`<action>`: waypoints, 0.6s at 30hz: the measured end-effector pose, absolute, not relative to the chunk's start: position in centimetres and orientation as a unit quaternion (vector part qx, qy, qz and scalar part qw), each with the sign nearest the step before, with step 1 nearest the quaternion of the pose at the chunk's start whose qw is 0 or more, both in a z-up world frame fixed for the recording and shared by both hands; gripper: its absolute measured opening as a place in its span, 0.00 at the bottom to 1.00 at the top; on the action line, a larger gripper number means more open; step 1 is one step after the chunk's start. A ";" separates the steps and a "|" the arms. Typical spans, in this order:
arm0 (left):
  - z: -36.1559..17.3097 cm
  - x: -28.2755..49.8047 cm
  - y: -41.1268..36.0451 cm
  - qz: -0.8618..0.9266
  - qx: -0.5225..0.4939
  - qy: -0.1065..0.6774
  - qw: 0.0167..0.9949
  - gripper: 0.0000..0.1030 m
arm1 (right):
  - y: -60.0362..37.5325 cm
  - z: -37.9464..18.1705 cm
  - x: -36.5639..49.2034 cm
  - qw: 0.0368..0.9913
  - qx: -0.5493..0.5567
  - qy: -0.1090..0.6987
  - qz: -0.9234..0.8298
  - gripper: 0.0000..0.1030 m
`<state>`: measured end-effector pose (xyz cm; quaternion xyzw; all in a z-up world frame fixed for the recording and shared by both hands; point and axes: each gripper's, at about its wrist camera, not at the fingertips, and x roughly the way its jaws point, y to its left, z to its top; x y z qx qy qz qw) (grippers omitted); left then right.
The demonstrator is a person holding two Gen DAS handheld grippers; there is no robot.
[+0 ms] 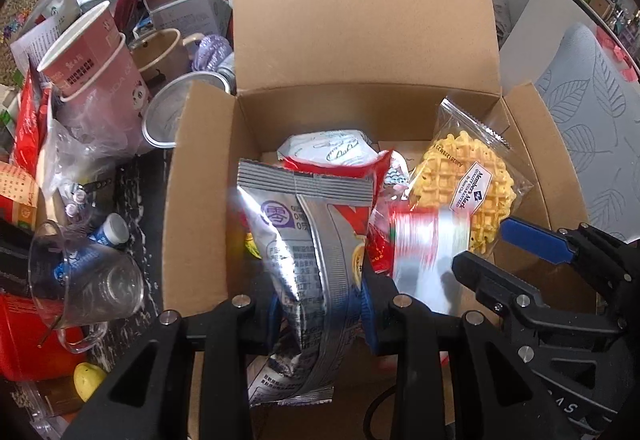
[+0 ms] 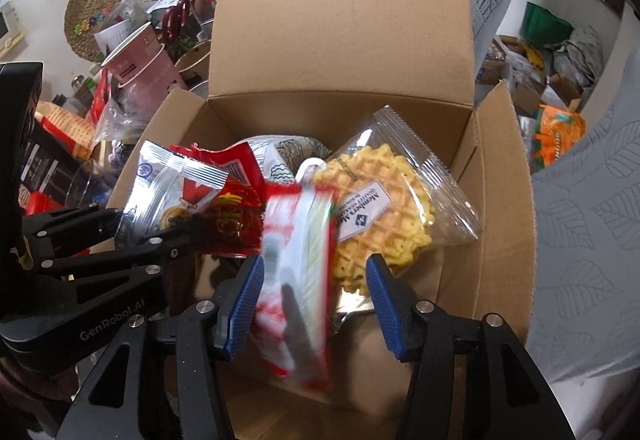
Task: Organize snacks
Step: 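Lower both packets into the box and open both grippers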
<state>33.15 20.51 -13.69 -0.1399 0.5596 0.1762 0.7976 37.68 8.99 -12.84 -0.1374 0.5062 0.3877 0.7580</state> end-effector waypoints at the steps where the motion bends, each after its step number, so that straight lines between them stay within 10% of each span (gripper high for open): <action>1: -13.5 33.1 20.4 0.178 -0.134 0.558 0.799 0.30 | 8.9 -12.7 37.6 0.759 -0.139 0.505 0.386 0.52; 18: -9.9 32.3 19.3 0.208 -0.070 0.532 0.818 0.61 | 8.2 -9.7 36.1 0.779 -0.147 0.478 0.378 0.52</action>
